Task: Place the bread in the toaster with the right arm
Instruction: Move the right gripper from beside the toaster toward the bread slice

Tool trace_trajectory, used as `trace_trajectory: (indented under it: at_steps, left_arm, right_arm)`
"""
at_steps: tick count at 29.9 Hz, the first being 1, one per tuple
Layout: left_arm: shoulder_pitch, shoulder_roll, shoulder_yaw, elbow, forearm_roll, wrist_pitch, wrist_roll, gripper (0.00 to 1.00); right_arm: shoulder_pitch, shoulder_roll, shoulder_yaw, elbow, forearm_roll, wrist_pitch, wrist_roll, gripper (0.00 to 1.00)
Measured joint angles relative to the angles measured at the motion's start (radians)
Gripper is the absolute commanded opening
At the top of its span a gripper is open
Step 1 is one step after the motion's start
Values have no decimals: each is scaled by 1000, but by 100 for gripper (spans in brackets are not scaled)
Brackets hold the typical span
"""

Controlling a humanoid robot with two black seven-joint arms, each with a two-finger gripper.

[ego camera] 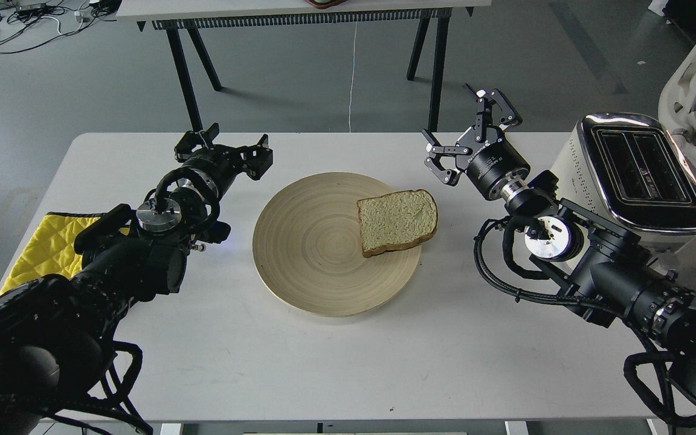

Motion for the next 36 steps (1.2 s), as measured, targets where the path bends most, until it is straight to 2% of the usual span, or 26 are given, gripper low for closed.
trace_trajectory:
  at_steps: [14,23,28,32,36]
  left_arm:
    - [0,-1,0,0,0,0,-1,100]
    - [0,-2,0,0,0,-1,-2,100]
    - [0,-2,0,0,0,-1,-2,100]
    - [0,-2,0,0,0,-1,-2,100]
    - [0,-2,0,0,0,-1,-1,100]
  right_arm:
    - [14,7,9,-3,-2,0,0,99]
    - [99,-16,-25,1,-66,-14,-2,99]
    - [159,-81,-65,61,-234,-169,-8,99]
    - [213,-144,-160,167,-391,-388,-13,99]
    - [276,-176,-337,255,-441,-582,-15,99]
